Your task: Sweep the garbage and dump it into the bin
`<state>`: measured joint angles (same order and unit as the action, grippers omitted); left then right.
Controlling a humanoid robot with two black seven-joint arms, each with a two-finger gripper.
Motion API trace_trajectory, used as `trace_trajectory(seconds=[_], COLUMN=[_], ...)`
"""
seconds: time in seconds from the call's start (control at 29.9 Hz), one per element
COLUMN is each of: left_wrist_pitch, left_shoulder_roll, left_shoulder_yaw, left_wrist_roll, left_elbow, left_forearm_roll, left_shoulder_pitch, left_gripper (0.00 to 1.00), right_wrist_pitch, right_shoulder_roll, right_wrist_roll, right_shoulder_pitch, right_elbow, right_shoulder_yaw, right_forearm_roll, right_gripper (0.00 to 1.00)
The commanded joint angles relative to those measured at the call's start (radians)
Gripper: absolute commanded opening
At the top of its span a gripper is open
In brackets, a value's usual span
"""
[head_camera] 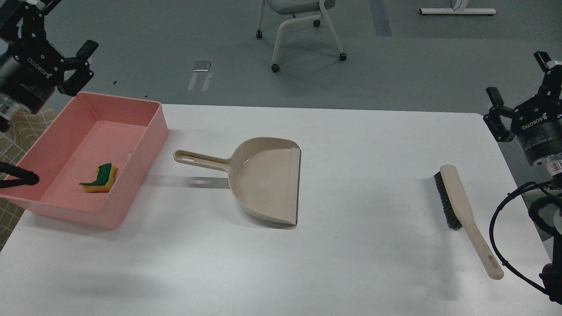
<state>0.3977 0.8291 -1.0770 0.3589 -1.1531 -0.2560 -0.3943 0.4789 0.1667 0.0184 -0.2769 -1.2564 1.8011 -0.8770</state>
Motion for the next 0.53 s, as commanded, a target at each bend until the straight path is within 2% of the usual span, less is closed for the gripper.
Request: trace_trajectory(seconds=[0.0, 0.17, 0.5], left_wrist_pitch=[-0.013, -0.030, -0.025], left_shoulder_roll=[-0.109, -0.220, -0.226], left_shoulder_yaw=[-0.009, -0.058, -0.066], left_wrist_roll=[-0.002, -0.002, 0.000], left_elbow=[0.058, 0.115, 0.144], left_forearm_roll=[0.090, 0.086, 0.089], left_shoulder_pitch=[-0.001, -0.001, -0.012], left_gripper=[0.98, 0.98, 0.98], right_wrist_pitch=[-0.020, -0.040, -0.072], right_shoulder_roll=[-0.004, -0.010, -0.067], right_wrist_roll=[0.002, 0.002, 0.002], right_shoulder_pitch=[-0.024, -0.028, -0.042], right_elbow=[0.002, 0.000, 0.020], right_shoulder_yaw=[0.000, 0.000, -0.006], right_forearm_roll=[0.032, 0.044, 0.044], right_gripper=[1.00, 1.00, 1.00])
